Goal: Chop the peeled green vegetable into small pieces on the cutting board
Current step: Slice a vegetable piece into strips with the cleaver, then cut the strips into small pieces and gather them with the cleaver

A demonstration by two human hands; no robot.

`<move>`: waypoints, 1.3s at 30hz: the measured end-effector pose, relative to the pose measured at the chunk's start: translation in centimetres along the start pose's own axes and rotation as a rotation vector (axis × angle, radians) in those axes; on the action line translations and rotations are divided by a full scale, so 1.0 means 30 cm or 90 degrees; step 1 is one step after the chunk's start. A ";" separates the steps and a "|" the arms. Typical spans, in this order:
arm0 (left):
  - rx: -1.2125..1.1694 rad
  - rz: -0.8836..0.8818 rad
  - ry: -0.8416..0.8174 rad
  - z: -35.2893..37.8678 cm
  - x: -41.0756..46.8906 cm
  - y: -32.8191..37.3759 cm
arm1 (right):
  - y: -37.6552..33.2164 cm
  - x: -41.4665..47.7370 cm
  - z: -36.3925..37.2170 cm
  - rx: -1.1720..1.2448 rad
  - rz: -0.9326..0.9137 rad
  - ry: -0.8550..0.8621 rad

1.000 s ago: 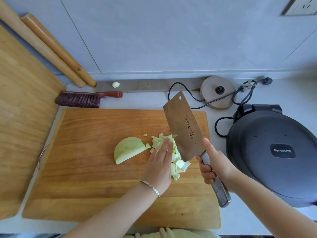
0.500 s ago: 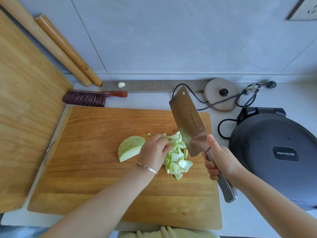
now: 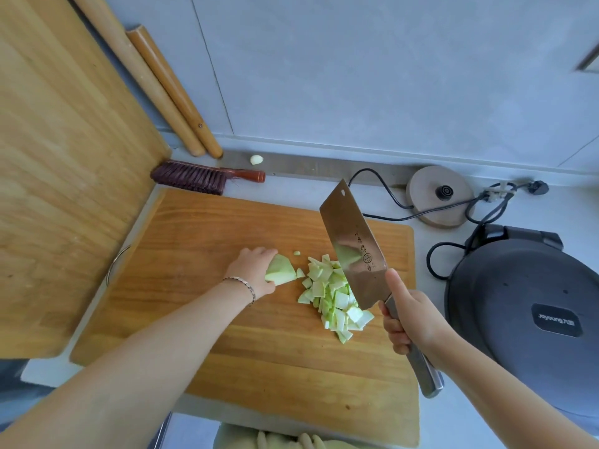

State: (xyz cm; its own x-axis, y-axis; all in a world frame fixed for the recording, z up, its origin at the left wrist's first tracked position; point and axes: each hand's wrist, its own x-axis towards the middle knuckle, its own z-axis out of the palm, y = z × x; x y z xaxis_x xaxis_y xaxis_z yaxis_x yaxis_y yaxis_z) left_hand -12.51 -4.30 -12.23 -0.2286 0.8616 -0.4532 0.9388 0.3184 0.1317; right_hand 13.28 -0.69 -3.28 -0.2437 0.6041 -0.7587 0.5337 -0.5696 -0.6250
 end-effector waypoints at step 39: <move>-0.934 -0.436 0.146 0.150 -0.220 -0.132 | -0.196 -0.023 0.445 -0.493 -0.097 -0.012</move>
State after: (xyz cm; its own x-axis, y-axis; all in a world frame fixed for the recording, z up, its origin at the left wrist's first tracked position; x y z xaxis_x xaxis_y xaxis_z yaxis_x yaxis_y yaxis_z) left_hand -13.55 -13.00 -13.73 -0.6323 0.4040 -0.6610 -0.3524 0.6098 0.7099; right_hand -0.49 -5.20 -1.54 -0.3692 0.6310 -0.6823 0.9038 0.0729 -0.4216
